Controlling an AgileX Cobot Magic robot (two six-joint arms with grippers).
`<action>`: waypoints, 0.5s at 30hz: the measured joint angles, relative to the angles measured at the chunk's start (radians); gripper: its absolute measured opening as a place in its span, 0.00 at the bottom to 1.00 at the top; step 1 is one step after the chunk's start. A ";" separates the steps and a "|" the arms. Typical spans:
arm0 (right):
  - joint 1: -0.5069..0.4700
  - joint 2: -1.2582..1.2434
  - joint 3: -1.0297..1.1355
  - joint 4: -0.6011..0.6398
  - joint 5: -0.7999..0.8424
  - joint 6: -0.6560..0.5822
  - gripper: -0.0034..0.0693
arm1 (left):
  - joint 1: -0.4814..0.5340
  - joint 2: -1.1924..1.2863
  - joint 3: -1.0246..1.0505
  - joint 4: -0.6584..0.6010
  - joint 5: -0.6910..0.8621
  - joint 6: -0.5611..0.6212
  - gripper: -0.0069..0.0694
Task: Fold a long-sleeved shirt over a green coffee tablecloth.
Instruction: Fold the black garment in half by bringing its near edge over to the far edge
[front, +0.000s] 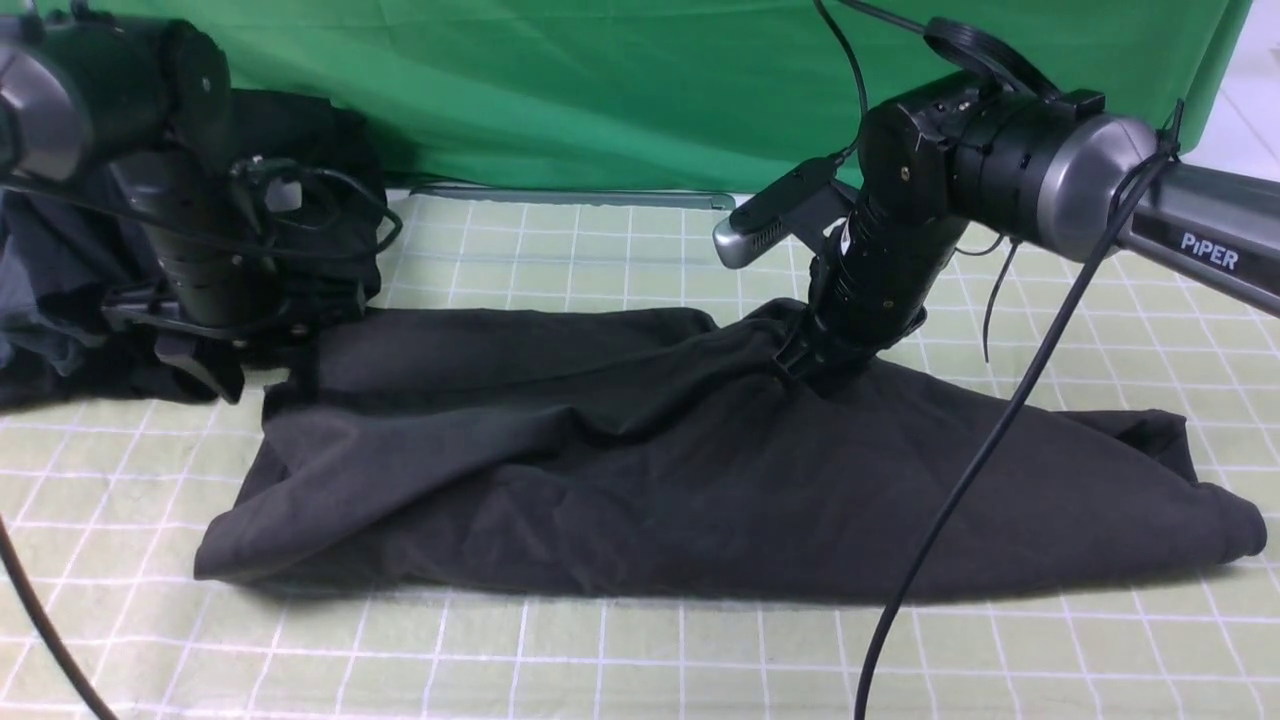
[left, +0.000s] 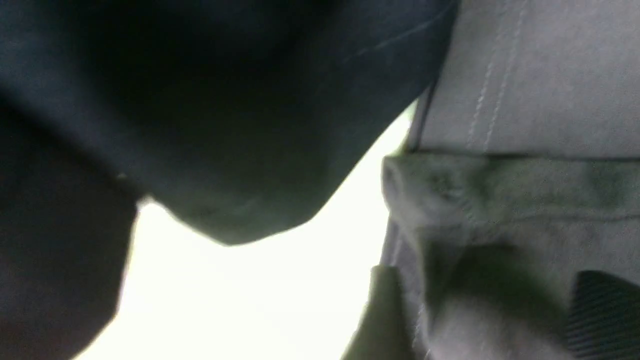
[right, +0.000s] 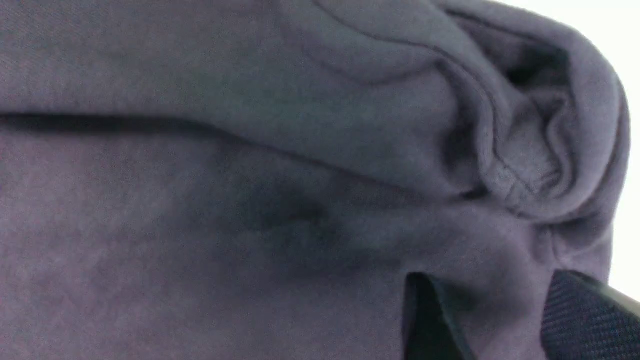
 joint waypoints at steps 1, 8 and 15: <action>0.000 0.000 0.000 0.005 0.000 0.000 0.47 | 0.000 0.008 0.000 -0.004 -0.002 0.000 0.78; 0.000 0.000 0.000 0.015 -0.001 0.000 0.47 | 0.000 0.057 0.000 -0.016 -0.010 0.041 0.68; 0.000 0.000 0.000 0.016 -0.001 -0.001 0.47 | 0.000 0.034 -0.051 -0.026 -0.005 0.097 0.12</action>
